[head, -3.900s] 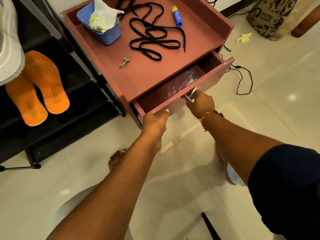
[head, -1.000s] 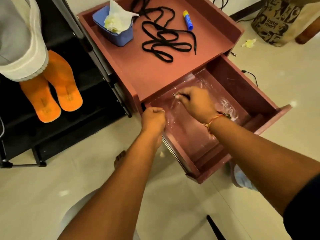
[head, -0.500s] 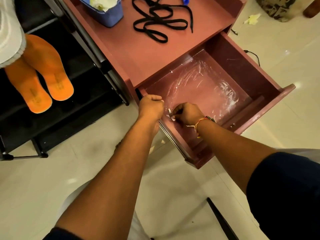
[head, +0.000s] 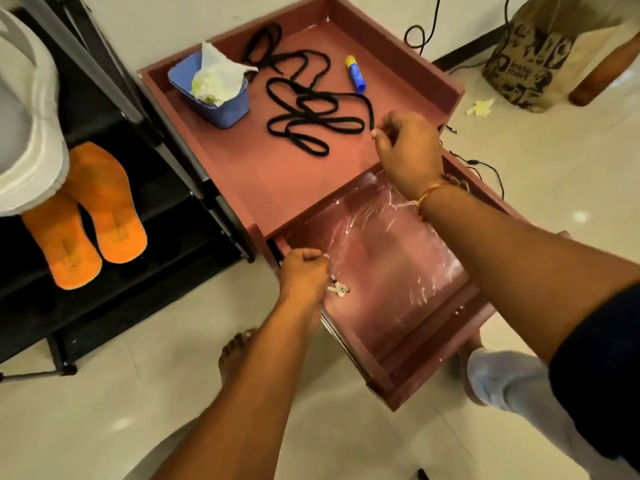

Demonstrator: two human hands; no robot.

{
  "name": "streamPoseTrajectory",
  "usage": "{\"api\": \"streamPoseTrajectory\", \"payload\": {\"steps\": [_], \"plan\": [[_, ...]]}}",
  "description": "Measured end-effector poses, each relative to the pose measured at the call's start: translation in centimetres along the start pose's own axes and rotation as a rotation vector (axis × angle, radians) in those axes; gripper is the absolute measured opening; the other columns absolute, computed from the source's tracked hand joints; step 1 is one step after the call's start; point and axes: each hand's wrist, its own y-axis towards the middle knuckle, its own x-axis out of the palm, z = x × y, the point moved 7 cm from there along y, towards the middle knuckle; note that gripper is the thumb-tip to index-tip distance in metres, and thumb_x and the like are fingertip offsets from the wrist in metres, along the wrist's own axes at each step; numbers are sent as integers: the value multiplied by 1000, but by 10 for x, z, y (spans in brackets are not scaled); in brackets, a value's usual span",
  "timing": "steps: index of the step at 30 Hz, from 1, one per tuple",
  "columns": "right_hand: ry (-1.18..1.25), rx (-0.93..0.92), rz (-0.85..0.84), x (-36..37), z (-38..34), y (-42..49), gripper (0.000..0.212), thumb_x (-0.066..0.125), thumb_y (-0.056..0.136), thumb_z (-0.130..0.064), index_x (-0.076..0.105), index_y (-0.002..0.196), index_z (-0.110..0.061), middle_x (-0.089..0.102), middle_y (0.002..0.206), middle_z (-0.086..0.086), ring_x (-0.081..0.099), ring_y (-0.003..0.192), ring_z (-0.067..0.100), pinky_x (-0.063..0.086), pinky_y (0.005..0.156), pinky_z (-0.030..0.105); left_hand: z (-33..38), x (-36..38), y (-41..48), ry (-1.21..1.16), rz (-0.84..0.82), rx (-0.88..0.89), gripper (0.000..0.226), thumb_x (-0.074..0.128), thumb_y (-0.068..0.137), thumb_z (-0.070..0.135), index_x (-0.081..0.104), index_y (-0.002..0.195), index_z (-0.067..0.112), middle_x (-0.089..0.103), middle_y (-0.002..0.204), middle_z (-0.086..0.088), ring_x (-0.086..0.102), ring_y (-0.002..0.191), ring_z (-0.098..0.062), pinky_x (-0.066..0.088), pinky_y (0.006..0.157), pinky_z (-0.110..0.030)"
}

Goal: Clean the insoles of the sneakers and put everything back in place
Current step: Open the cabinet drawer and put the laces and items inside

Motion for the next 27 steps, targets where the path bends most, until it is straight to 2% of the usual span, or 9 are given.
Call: {"api": "streamPoseTrajectory", "payload": {"steps": [3,5,10,13,16,18,21,23,27], "plan": [[-114,-42,-158,19,-2,54,34,59,95,-28,62,128,-18,62,120,11,58,111,29,47,95,38,1,2,2,-4,-2,-4,13,57,95,5,66,91,15,65,87,-6,61,79,-21,55,78,-35],[-198,-81,-257,35,-2,81,47,58,97,-29,51,142,-19,56,131,13,53,120,33,42,101,38,0,4,4,-2,-4,-24,12,58,94,7,66,97,14,68,92,-6,66,86,-23,56,86,-38],[-323,-132,-428,71,-10,128,59,48,100,-22,29,155,-18,42,147,18,42,134,38,34,111,38,-2,10,9,-51,-9,-45,13,57,94,6,66,101,13,68,92,-7,66,85,-23,57,88,-42],[-398,-128,-461,83,-9,139,59,45,96,-14,32,154,-18,41,149,19,43,133,39,35,111,40,-2,10,11,-61,-9,-41,14,58,94,5,66,103,13,66,89,-5,61,77,-17,55,76,-34],[-439,-134,-453,91,6,139,51,45,94,-15,47,145,-20,51,139,17,51,122,41,43,101,42,-3,10,11,-74,-10,-57,15,59,94,5,66,105,14,68,96,-4,64,82,-16,56,80,-33],[-424,-104,-372,86,18,137,45,46,96,-21,52,140,-21,57,129,16,55,114,40,47,91,41,-3,9,11,-78,-10,-61,16,60,94,5,66,105,14,68,98,-6,65,84,-17,56,83,-34],[-412,-11,-217,68,34,128,37,48,102,-30,62,127,-7,64,111,20,60,99,39,41,73,35,-1,9,12,-73,-8,-61,16,58,94,5,66,102,16,68,96,-5,65,87,-19,56,88,-37],[-408,43,-166,52,45,113,37,53,101,-30,67,118,0,66,108,21,62,97,38,41,72,32,2,11,10,-70,-16,-58,15,57,95,5,65,102,15,68,96,-6,64,89,-20,55,90,-37],[-304,93,-162,17,61,66,29,58,98,-30,73,105,-7,68,103,18,61,88,33,45,76,34,6,16,6,-66,-41,-38,10,58,97,6,64,97,14,66,90,-5,61,86,-18,54,85,-33]]}}
